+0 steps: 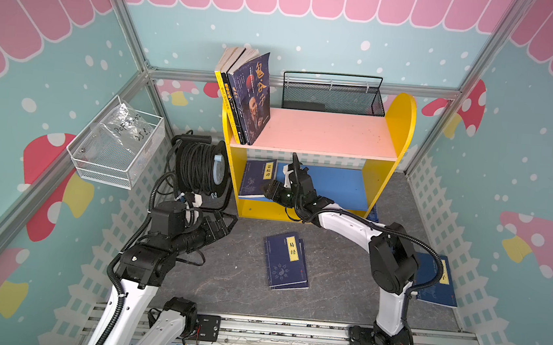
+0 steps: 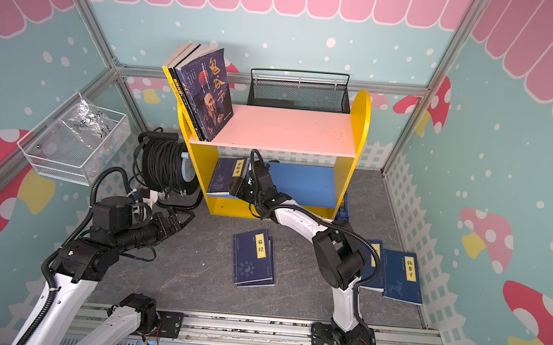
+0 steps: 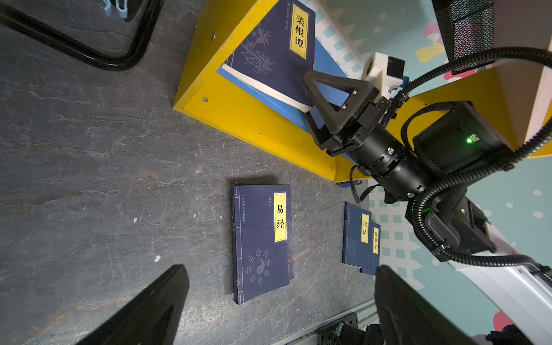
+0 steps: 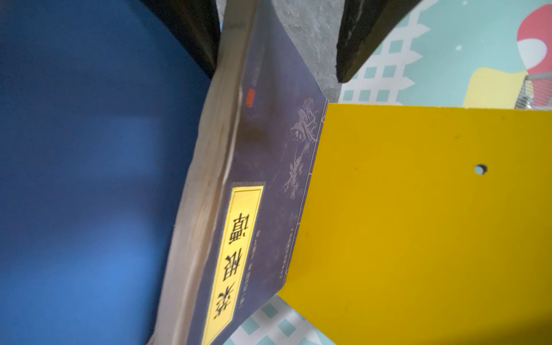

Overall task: Stacking books/files
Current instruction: Place the book on the bookshelf.

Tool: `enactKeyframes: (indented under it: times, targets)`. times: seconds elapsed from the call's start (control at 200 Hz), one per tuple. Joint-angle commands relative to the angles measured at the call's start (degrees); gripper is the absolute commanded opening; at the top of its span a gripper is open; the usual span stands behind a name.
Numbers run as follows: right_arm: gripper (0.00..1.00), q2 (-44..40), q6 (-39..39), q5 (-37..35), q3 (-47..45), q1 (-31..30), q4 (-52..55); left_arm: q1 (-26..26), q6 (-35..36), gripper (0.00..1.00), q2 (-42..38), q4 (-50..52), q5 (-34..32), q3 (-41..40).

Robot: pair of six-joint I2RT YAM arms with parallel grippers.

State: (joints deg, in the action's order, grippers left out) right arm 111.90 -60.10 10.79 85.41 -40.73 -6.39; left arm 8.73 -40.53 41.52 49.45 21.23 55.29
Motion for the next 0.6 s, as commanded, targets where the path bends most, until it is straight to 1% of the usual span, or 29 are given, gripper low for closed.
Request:
enactKeyframes:
  times: [0.0, 0.04, 0.555, 0.595]
  targets:
    - [0.67, 0.3, 1.1, -1.7, 2.6, -0.7, 2.8, -0.3, -0.5, 0.99, -0.4, -0.5, 0.1, -0.6]
    - [0.68, 0.0, 1.2, -2.2, 2.6, -0.8, 3.6, -0.3, -0.5, 0.98, -0.3, -0.6, 0.2, -0.7]
    - [0.7, -2.6, 3.5, -9.0, 2.4, -1.7, 11.8, -0.3, -0.6, 0.98, 0.1, -1.6, 1.5, -1.8]
    - [0.7, -4.6, 3.9, -9.7, 2.4, -1.7, 12.1, -0.3, -0.7, 0.98, 0.3, -1.7, 1.6, -1.8]
